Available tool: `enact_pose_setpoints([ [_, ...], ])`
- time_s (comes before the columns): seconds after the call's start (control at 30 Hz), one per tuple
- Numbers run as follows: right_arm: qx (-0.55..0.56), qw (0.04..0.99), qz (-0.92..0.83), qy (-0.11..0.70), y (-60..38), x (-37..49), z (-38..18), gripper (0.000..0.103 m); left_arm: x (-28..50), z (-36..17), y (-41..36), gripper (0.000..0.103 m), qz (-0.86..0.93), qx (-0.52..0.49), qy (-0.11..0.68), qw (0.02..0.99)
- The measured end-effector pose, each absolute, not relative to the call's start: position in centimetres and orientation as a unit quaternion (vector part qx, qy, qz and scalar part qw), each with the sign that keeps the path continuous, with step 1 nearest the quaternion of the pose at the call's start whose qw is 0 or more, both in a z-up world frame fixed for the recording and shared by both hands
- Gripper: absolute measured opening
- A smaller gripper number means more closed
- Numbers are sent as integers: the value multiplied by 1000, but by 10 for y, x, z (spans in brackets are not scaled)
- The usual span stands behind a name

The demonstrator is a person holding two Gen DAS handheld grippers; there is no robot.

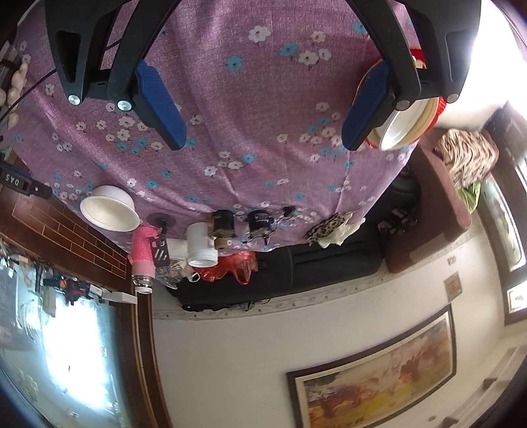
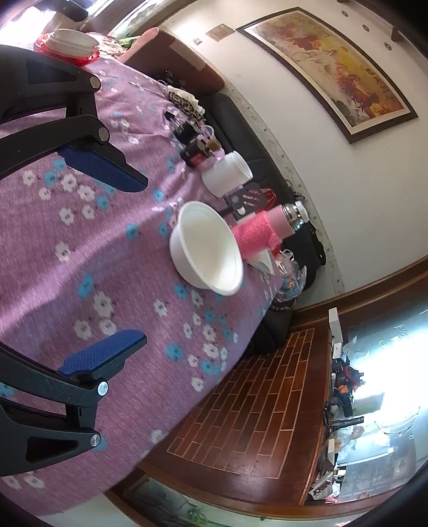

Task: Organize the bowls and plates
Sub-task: 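Move both grippers across the table toward the last white bowl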

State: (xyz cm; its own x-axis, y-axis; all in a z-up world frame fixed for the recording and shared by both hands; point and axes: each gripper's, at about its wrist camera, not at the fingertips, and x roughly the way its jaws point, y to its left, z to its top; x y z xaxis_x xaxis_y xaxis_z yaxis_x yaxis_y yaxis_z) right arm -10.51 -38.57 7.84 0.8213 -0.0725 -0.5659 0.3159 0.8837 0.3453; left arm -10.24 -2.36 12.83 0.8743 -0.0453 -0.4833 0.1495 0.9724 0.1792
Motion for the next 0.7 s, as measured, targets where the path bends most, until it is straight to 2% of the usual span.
enact_pose_setpoints([
  [0.57,264,915,-125,278,-441,-30,84,89,-24,124,-138,95,-103,192,256,942],
  [0.7,287,903,-133,289,-458,2,76,88,11,120,-166,95,-138,179,286,931],
])
